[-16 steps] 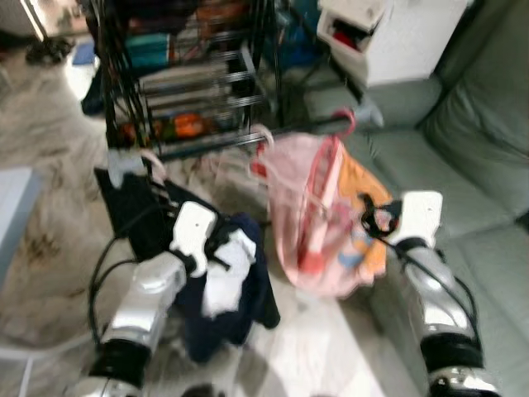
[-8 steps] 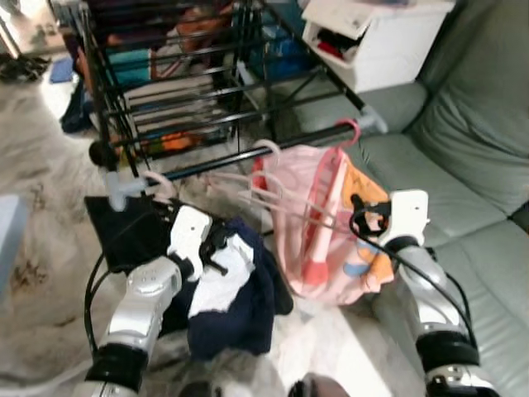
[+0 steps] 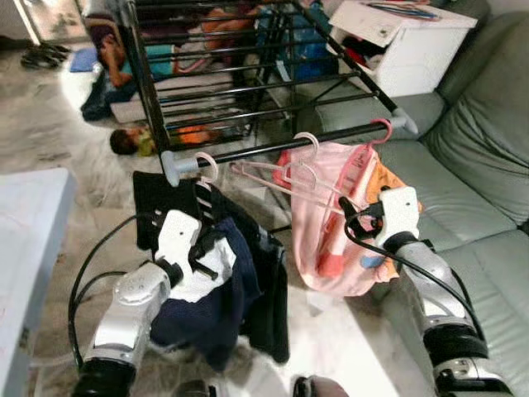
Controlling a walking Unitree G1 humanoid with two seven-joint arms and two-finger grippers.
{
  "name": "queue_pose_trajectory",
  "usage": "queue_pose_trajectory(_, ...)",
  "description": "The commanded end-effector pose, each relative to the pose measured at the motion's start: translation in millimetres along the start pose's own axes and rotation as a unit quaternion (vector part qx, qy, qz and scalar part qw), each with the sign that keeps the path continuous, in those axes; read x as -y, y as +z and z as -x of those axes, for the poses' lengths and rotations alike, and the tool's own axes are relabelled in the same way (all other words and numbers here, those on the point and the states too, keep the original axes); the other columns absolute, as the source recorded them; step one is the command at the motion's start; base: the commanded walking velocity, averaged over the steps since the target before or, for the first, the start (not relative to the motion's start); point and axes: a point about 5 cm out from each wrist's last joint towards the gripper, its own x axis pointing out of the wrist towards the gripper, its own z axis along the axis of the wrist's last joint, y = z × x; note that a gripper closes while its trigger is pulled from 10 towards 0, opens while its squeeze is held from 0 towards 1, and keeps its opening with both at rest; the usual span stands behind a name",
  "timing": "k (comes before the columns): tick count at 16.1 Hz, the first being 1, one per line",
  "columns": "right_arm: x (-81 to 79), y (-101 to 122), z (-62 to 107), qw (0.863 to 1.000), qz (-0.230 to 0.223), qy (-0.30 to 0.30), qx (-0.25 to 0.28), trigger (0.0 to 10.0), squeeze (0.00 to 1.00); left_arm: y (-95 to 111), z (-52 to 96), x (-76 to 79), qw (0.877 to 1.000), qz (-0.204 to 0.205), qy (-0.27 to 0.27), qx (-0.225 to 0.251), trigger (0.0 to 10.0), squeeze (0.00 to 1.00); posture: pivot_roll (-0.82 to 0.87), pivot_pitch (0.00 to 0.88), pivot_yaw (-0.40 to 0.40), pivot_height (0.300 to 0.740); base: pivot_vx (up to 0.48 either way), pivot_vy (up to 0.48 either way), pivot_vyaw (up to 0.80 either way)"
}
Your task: Hang hanger
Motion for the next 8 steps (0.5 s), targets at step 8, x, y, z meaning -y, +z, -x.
queue_pose_trajectory(8,16.2,10.5,-8.7,0.998,0.061,0.017,-0.010,10.0,0.00,-1.4,20.1,-2.3,1.000,-0.017,0.016,-0.021,10.0,0.00,0.02,0.117,0.000,0.740,0.000,0.000,0.20)
